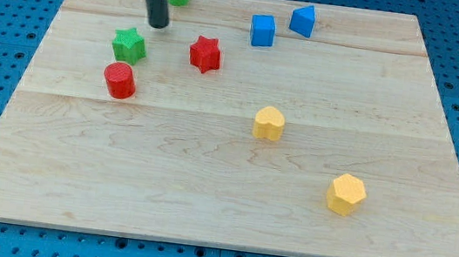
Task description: Move green star away from the top center of the board
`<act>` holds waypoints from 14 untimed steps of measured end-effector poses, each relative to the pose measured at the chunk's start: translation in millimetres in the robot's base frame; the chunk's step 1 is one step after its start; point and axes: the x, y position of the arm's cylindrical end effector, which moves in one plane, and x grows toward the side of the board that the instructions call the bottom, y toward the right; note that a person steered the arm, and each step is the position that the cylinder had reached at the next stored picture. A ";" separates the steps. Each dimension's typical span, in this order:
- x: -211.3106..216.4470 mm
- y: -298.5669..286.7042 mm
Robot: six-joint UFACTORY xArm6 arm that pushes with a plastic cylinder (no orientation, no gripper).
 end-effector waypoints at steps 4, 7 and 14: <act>49.3 -71.4; 71.1 -90.1; 131.5 -121.9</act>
